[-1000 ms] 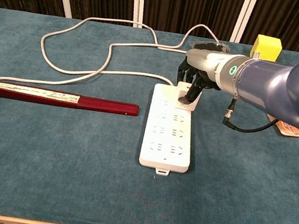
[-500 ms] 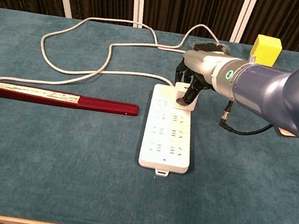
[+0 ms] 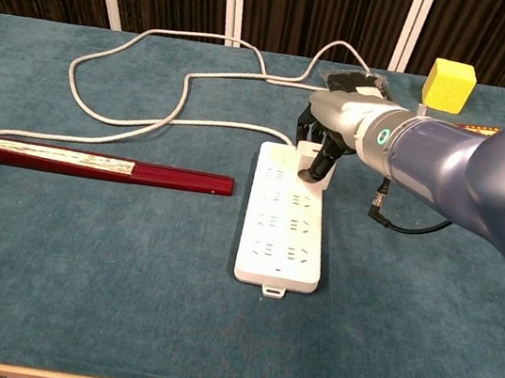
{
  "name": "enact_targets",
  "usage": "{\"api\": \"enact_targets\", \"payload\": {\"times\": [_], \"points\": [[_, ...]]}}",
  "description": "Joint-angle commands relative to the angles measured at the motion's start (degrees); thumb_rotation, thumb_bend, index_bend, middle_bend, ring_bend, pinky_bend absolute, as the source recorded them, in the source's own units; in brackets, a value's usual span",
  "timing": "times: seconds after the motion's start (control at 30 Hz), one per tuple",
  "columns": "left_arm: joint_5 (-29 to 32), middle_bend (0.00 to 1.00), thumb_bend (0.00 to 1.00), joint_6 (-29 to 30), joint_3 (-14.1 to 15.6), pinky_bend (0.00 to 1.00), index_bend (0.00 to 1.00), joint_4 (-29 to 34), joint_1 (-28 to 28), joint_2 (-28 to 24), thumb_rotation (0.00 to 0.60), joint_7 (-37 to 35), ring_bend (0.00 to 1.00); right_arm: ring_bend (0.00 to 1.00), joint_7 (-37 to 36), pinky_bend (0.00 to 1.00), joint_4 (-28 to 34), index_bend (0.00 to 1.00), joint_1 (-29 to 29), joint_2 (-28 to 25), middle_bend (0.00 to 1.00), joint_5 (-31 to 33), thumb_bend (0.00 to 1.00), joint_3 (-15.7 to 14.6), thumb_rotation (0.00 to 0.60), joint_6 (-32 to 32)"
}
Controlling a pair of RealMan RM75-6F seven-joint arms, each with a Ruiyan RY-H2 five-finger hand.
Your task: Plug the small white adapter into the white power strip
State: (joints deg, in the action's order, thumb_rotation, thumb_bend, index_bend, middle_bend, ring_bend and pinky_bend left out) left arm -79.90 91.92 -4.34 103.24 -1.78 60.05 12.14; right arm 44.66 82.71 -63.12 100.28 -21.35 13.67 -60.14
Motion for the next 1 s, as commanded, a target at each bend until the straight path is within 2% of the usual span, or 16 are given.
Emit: {"api": "enact_targets", "payload": {"times": [0.03,0.33,0.73,0.9,1.0], "points": [[0.00,0.00,0.19,0.01,0.01,0.08,0.22,0.00,-0.02,-0.02,0.600,-0.02,0.00,0.92,0.05,0.87,-0.18,0.99,0.17,0.29,0.86,-0.11,0.65,-0.07,0.600,-0.01],[-0.03,0.00,0.19,0.00,0.02,0.08,0.22,-0.01,-0.01,-0.04,0.600,-0.06,0.00,0.92,0.40,0.87,-0.68,0.99,0.49,1.20,0.87,-0.55,0.65,0.03,0.600,0.26],[-0.06,0.00,0.19,-0.03,0.04,0.08,0.23,-0.03,-0.01,-0.09,0.600,-0.20,0.00,0.92,0.26,0.87,0.92,0.99,0.66,0.18,0.87,-1.93,0.65,1.89,0.600,-0.71],[-0.07,0.00,0.19,-0.04,0.05,0.08,0.23,-0.05,-0.01,-0.11,0.600,-0.22,0.00,0.91,1.31,0.87,1.63,0.86,0.59,-0.76,0.86,-0.87,0.65,2.06,0.600,-0.49],[-0.04,0.00,0.19,-0.04,0.03,0.08,0.23,-0.04,0.00,-0.08,0.600,-0.15,0.00,0.87,2.43,0.87,2.29,0.74,0.43,-1.48,0.78,0.68,0.64,2.11,0.600,-0.37]]}}
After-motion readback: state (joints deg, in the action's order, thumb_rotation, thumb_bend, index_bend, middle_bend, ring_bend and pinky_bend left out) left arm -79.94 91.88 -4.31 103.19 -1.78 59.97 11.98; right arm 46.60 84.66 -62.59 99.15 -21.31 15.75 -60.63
